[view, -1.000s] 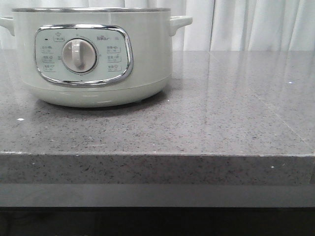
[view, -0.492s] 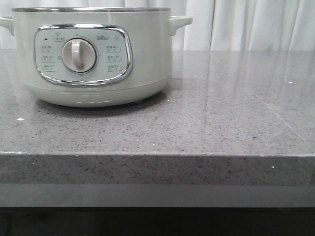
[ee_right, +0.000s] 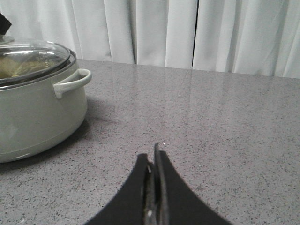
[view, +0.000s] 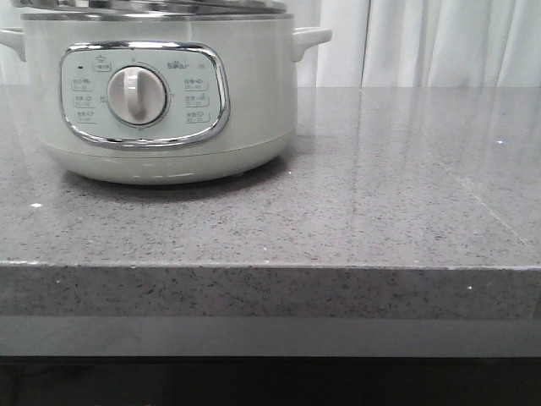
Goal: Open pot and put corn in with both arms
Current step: 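Lower the glass lid back onto the pot with the left gripper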
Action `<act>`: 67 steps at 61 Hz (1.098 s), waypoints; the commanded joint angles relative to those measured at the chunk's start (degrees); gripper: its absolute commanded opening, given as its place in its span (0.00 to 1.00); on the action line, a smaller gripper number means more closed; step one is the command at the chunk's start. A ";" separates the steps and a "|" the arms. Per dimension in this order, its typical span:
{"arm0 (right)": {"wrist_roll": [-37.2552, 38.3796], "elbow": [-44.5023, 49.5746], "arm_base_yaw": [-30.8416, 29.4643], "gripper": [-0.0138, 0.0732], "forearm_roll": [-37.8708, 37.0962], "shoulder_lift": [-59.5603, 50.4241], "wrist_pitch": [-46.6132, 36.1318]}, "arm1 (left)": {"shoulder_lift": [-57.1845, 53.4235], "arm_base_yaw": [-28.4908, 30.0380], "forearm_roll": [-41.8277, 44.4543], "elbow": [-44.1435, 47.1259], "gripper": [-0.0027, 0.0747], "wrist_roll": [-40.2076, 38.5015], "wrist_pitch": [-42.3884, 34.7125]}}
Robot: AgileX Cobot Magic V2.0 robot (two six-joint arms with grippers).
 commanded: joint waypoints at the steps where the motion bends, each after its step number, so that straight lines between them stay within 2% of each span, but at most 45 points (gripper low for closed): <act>1: -0.54 -1.23 -0.21 0.08 -0.13 0.22 -4.74 | -2.26 -0.28 -1.06 -2.64 0.37 0.03 -6.04; 36: -0.54 -1.23 -0.21 0.08 -0.13 0.22 -4.79 | -1.92 -0.28 -1.21 -2.64 0.39 -0.07 -5.30; 41: -0.54 -1.23 -0.21 0.08 -0.13 0.22 -4.79 | -1.92 -0.28 -1.21 -2.64 0.44 -0.17 -5.30; 49: -0.54 -1.23 -0.21 0.08 -0.13 0.22 -4.79 | -2.23 -0.28 -2.98 -2.64 0.61 -0.17 -5.51; 53: -0.54 -1.23 -0.21 0.08 -0.13 0.22 -4.79 | -2.64 -0.28 -3.49 -2.64 0.65 -0.17 -5.87; 67: -0.54 -1.14 -0.21 0.08 -0.13 0.22 -4.80 | -6.92 0.10 -3.24 -2.64 0.66 -0.17 -6.52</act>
